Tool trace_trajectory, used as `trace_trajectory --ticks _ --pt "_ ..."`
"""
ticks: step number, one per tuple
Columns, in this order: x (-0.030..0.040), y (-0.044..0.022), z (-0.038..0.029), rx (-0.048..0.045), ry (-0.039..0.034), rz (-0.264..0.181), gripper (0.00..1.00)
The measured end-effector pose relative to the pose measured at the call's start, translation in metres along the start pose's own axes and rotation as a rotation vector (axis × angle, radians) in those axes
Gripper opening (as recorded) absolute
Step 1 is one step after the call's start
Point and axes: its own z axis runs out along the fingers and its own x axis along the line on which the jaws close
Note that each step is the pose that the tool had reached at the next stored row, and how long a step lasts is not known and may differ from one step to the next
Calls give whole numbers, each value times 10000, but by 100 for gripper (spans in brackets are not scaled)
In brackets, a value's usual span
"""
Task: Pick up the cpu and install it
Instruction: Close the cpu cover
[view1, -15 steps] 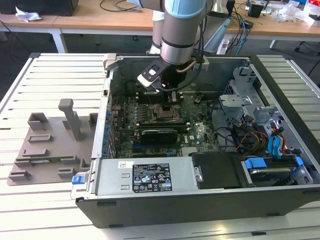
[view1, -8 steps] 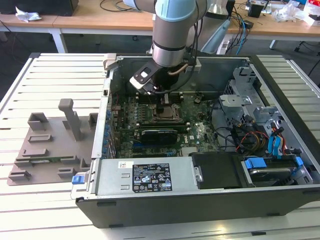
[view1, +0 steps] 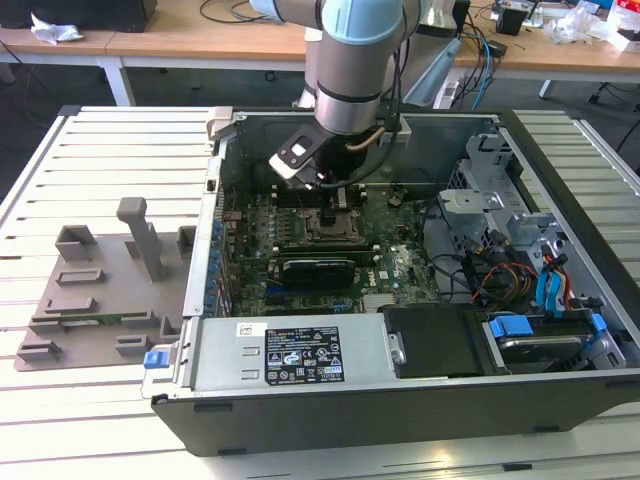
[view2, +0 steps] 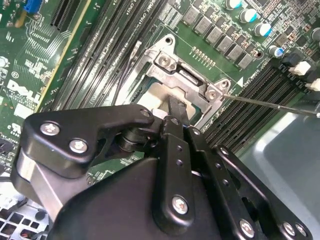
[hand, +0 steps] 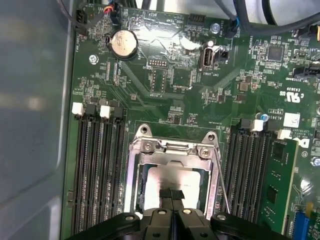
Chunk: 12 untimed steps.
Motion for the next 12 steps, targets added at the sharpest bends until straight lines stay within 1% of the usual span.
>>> trace_trajectory --ticks 8,12 --pt "-2 3 -78 0 0 0 11" --pt "-2 1 -101 0 -1 0 11"
